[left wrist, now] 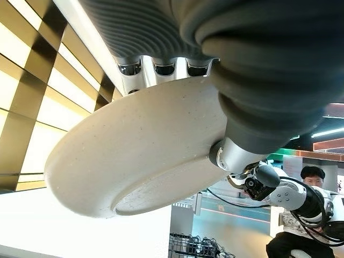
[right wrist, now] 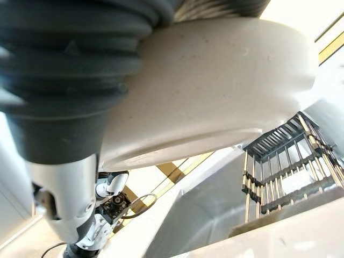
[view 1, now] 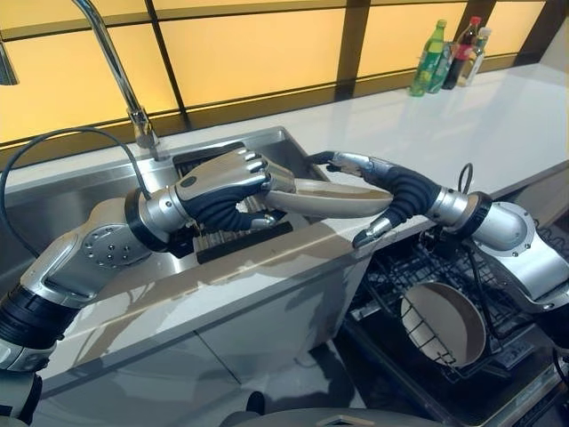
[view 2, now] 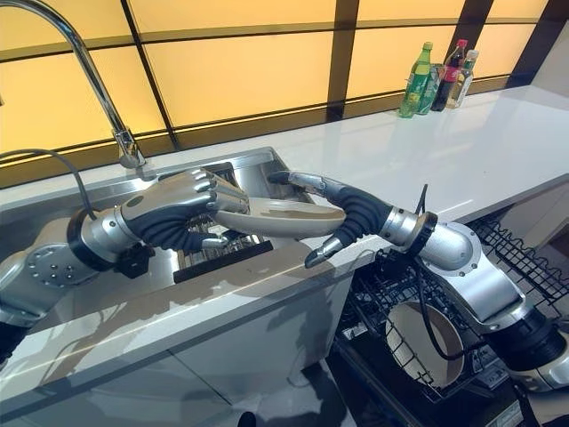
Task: Pick up plates and place into dishwasher.
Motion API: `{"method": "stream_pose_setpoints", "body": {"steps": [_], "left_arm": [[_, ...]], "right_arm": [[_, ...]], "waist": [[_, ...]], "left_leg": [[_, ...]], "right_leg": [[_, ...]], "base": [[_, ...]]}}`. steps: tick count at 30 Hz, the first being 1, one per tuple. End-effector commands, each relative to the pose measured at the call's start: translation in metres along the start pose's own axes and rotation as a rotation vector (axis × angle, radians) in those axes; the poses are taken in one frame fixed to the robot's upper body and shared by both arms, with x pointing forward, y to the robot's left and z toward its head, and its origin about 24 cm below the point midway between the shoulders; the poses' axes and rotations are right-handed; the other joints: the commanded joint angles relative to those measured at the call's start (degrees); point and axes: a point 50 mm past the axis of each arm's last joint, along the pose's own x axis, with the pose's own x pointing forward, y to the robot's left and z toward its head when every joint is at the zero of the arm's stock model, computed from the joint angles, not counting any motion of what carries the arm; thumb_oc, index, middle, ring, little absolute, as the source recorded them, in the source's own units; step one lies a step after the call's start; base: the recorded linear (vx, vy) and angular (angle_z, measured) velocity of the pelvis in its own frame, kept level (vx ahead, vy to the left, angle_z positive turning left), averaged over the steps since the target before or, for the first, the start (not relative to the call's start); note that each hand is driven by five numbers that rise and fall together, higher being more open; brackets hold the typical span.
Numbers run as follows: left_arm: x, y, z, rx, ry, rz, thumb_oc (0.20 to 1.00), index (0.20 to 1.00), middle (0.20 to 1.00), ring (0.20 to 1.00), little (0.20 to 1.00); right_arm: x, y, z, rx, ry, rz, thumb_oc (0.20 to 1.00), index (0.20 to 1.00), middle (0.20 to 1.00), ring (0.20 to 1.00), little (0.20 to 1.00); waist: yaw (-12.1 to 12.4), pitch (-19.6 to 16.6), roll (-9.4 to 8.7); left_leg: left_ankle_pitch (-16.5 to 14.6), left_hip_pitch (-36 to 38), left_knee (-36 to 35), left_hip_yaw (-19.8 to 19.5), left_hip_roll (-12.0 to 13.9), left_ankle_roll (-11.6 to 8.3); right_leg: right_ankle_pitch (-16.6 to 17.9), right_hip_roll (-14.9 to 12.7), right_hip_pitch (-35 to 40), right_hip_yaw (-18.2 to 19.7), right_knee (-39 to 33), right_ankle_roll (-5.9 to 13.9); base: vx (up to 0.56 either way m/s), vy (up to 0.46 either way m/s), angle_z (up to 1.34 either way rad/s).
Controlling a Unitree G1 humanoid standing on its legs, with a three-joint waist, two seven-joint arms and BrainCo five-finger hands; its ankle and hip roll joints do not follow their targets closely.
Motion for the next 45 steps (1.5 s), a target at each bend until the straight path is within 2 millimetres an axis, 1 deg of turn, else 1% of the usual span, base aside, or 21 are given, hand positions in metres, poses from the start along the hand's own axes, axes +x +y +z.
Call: {"method": "stream_pose_setpoints", "body": {"steps": [1, 2, 11, 15, 21, 23, 26, 27, 28, 29, 33, 36, 39, 45], "left_arm": [[0.007, 0.016, 0.006, -0.014, -0.084, 0.129, 0.2, 0.2, 0.2, 0.2, 0.2], [0.006, 0.015, 0.006, -0.015, -0.081, 0.128, 0.2, 0.2, 0.2, 0.2, 0.2], [0.002, 0.017, 0.008, -0.027, -0.077, 0.144, 0.2, 0.2, 0.2, 0.2, 0.2], [0.003, 0.015, 0.007, -0.033, -0.071, 0.155, 0.2, 0.2, 0.2, 0.2, 0.2], [0.002, 0.015, 0.006, -0.052, -0.055, 0.185, 0.2, 0.2, 0.2, 0.2, 0.2], [0.001, 0.017, 0.004, -0.064, -0.032, 0.217, 0.2, 0.2, 0.2, 0.2, 0.2], [-0.003, 0.019, -0.008, -0.11, 0.07, 0.318, 0.2, 0.2, 0.2, 0.2, 0.2], [-0.007, 0.016, -0.011, -0.121, 0.097, 0.356, 0.266, 0.266, 0.266, 0.266, 0.266], [-0.009, 0.015, -0.012, -0.125, 0.108, 0.372, 0.589, 0.589, 0.589, 0.589, 0.589], [-0.012, 0.013, -0.015, -0.14, 0.127, 0.408, 1.0, 1.0, 1.0, 1.0, 1.0], [-0.021, 0.013, -0.019, -0.171, 0.18, 0.522, 1.0, 1.0, 1.0, 1.0, 1.0], [-0.033, 0.02, -0.023, -0.212, 0.224, 0.658, 1.0, 1.0, 1.0, 1.0, 1.0], [-0.044, 0.023, -0.025, -0.185, 0.26, 0.762, 1.0, 1.0, 1.0, 1.0, 1.0], [-0.059, 0.026, -0.026, -0.178, 0.307, 0.854, 1.0, 1.0, 1.0, 1.0, 1.0]], "right_arm": [[0.017, 0.009, 0.015, 0.021, -0.11, 0.068, 0.482, 0.482, 0.482, 0.482, 0.482], [0.017, 0.01, 0.013, 0.016, -0.103, 0.064, 0.2, 0.2, 0.2, 0.2, 0.2], [0.011, 0.007, 0.009, -0.042, -0.066, -0.035, 0.2, 0.2, 0.2, 0.2, 0.2], [0.01, 0.006, 0.007, -0.067, -0.062, -0.092, 0.2, 0.2, 0.2, 0.2, 0.2], [0.007, 0.001, 0.01, -0.159, -0.061, -0.191, 0.2, 0.2, 0.2, 0.2, 0.2], [0.006, -0.003, 0.011, -0.183, -0.068, -0.235, 0.2, 0.2, 0.2, 0.2, 0.2], [0.007, -0.009, 0.016, -0.204, -0.102, -0.322, 0.2, 0.2, 0.2, 0.2, 0.2], [0.005, -0.011, 0.016, -0.212, -0.111, -0.358, 0.2, 0.2, 0.2, 0.2, 0.2], [0.005, -0.011, 0.016, -0.218, -0.116, -0.376, 0.2, 0.2, 0.2, 0.2, 0.2], [0.003, -0.014, 0.018, -0.234, -0.127, -0.419, 0.2, 0.2, 0.2, 0.2, 0.2], [-0.004, -0.02, 0.018, -0.279, -0.129, -0.506, 0.2, 0.2, 0.2, 0.2, 0.2], [-0.013, -0.027, 0.017, -0.319, -0.11, -0.588, 0.2, 0.2, 0.2, 0.2, 0.2], [-0.024, -0.031, 0.013, -0.339, -0.08, -0.652, 0.2, 0.2, 0.2, 0.2, 0.2], [-0.047, -0.039, 0.008, -0.374, -0.022, -0.766, 0.2, 0.2, 0.2, 0.2, 0.2]], "waist": [[1.7, -3.7, 0.05], [1.7, -3.8, 0.08], [1.5, -3.9, 0.29], [1.3, -3.9, 0.38], [1.2, -3.9, 0.47], [1.2, -4.0, 0.46], [1.4, -3.9, 0.53], [1.6, -3.9, 0.56], [1.7, -3.9, 0.57], [1.8, -3.9, 0.55], [1.8, -3.8, 0.53], [1.7, -3.9, 0.41], [1.5, -3.8, 0.26], [0.5, -3.7, 0.16]], "left_leg": [[-8.0, 3.5, 2.9, 1.7, 2.3, -0.11], [-7.9, 3.6, 2.8, 1.7, 2.2, -0.09], [-8.0, 3.8, 2.4, 2.1, 2.3, 0.06], [-8.1, 3.8, 2.3, 2.0, 2.0, 0.22], [-8.2, 4.2, 1.8, 2.7, 2.2, 0.07], [-8.2, 4.3, 1.7, 2.9, 2.3, -0.03], [-8.4, 4.5, 1.5, 3.1, 2.4, 0.02], [-8.4, 4.5, 1.6, 3.0, 2.4, 0.03], [-8.4, 4.5, 1.6, 3.0, 2.4, 0.04], [-8.6, 4.5, 1.7, 2.9, 2.4, 0.1], [-8.8, 4.7, 1.7, 2.8, 2.4, 0.16], [-9.1, 4.8, 1.7, 2.9, 2.3, 0.08], [-8.9, 4.6, 1.8, 3.0, 2.4, 0.06], [-9.0, 4.7, 1.7, 3.5, 2.6, -0.15]], "right_leg": [[2.8, 0.2, -7.4, 0.0, 5.0, 1.18], [2.9, 0.2, -7.3, 0.0, 4.8, 1.21], [3.0, 0.2, -7.3, 0.4, 4.4, 1.37], [3.2, 0.2, -7.3, 0.8, 4.1, 1.38], [4.2, -0.5, -7.0, 0.7, 2.6, 1.89], [4.4, -0.6, -7.0, 0.6, 2.3, 2.04], [4.3, -0.8, -6.9, 0.3, 2.4, 2.15], [4.2, -0.8, -7.0, 0.3, 2.5, 2.14], [4.2, -0.8, -7.0, 0.3, 2.5, 2.15], [4.1, -0.8, -7.0, 0.2, 2.6, 2.18], [3.9, -0.8, -7.0, 0.4, 2.9, 2.15], [3.8, -0.9, -7.0, 0.6, 2.7, 2.24], [4.2, -1.0, -7.3, 0.9, 2.7, 2.32], [4.4, -1.0, -7.8, 1.4, 2.6, 2.41]], "base": [[0.05, 0.004, 0.0], [0.04, 0.007, 0.0], [0.0, 0.0, 0.0], [0.0, 0.0, 0.0], [0.0, 0.0, 0.0], [-0.04, -0.005, 0.0], [-0.05, 0.004, 0.0], [-0.04, 0.006, -0.01], [-0.05, 0.004, -0.01], [-0.05, 0.004, -0.01], [-0.02, 0.003, 0.0], [-0.01, -0.002, 0.0], [-0.02, -0.011, -0.01], [-0.01, -0.006, -0.04]]}}
